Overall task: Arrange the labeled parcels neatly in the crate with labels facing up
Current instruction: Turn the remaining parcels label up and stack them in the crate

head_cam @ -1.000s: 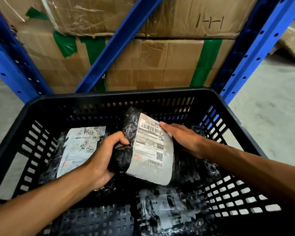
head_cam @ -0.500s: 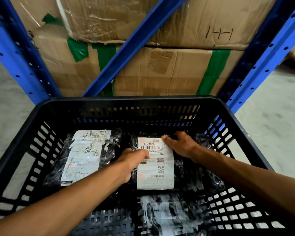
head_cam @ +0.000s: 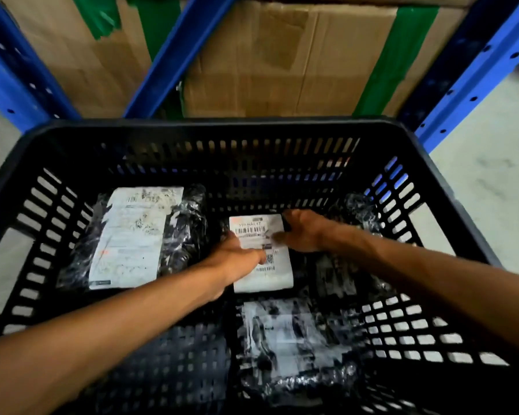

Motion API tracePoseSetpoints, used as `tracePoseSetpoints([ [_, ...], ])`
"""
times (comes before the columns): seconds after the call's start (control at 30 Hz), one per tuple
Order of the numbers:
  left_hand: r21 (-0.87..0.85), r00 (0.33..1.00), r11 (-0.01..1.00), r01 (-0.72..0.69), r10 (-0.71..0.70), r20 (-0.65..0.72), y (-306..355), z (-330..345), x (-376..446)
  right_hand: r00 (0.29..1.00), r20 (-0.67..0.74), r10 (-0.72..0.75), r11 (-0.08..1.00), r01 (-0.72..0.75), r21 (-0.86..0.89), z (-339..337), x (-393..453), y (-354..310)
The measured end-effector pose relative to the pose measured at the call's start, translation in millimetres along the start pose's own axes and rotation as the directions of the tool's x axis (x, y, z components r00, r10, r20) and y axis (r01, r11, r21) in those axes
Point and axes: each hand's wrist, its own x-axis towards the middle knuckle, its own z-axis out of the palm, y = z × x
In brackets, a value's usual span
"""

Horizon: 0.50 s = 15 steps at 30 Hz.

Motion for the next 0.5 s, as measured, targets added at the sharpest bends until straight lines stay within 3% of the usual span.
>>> tracePoseSetpoints([
  [0.1, 0.1, 0.998, 0.994, -0.043, 0.039, 0.04, -5, -8, -25, 1.0, 0.011, -0.014, 0.987, 0.016, -0.163, -14, -24, -12],
  [0.17, 0.202, 0.99, 0.979, -0.03, 0.001, 0.143, -15, -11, -42, 0.973, 0.218, 0.08, 0.99, -0.052, -0.128, -9, -44, -16],
  [0.23, 0.317, 0.955, 0.948, 0.019, -0.111, 0.275, -22, -9, -59, 0.853, 0.455, 0.254, 0.966, -0.2, -0.165, 2, -65, -17],
  [0.33, 0.433, 0.89, 0.897, 0.091, -0.268, 0.368, -30, 3, -72, 0.662, 0.606, 0.44, 0.891, -0.239, -0.386, 18, -98, -6],
  [0.4, 0.403, 0.872, 0.91, 0.093, -0.27, 0.408, -33, 9, -76, 0.673, 0.61, 0.42, 0.905, -0.257, -0.339, 33, -115, 5],
  [0.5, 0.3, 0.9, 0.951, 0.079, -0.198, 0.389, -32, 5, -79, 0.778, 0.537, 0.325, 0.93, -0.367, -0.032, 35, -138, 8],
])
